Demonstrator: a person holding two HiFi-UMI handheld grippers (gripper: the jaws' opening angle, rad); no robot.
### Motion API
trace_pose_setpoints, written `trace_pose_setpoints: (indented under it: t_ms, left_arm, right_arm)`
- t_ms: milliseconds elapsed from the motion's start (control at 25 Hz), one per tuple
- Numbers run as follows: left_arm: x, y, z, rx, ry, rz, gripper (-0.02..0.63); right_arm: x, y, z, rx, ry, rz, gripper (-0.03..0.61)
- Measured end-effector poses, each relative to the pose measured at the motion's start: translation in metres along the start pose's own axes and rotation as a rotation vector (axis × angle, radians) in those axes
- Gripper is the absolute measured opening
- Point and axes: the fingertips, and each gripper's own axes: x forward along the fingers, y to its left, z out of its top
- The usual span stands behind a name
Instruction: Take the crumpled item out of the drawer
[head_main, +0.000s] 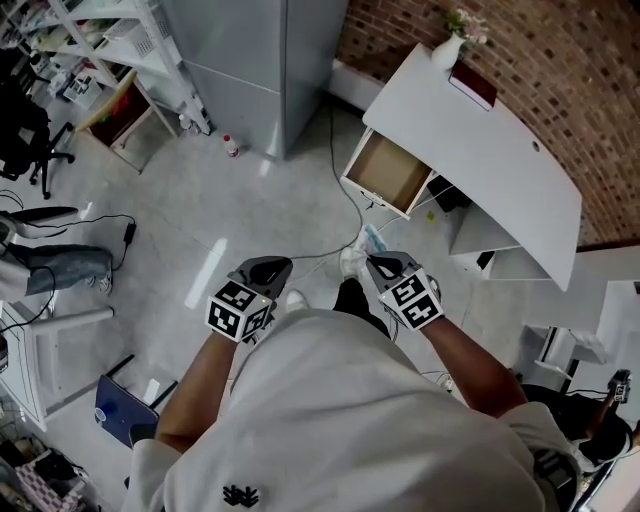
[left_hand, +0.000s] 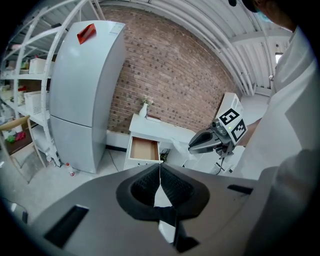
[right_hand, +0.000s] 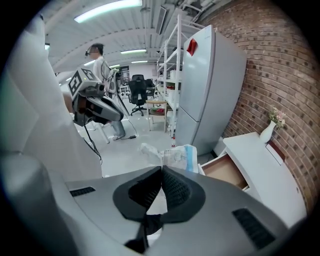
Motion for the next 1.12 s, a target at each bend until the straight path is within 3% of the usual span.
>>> trace_pose_setpoints:
  t_ms: [1120]
  left_arm:
    - [-0.008,-0.003,-0.007,0.009,0.011,-0.006,0.025]
  right_arm:
    - [-0.012,0.014,0.011,-0.012,-0.028,-0.005,0.029]
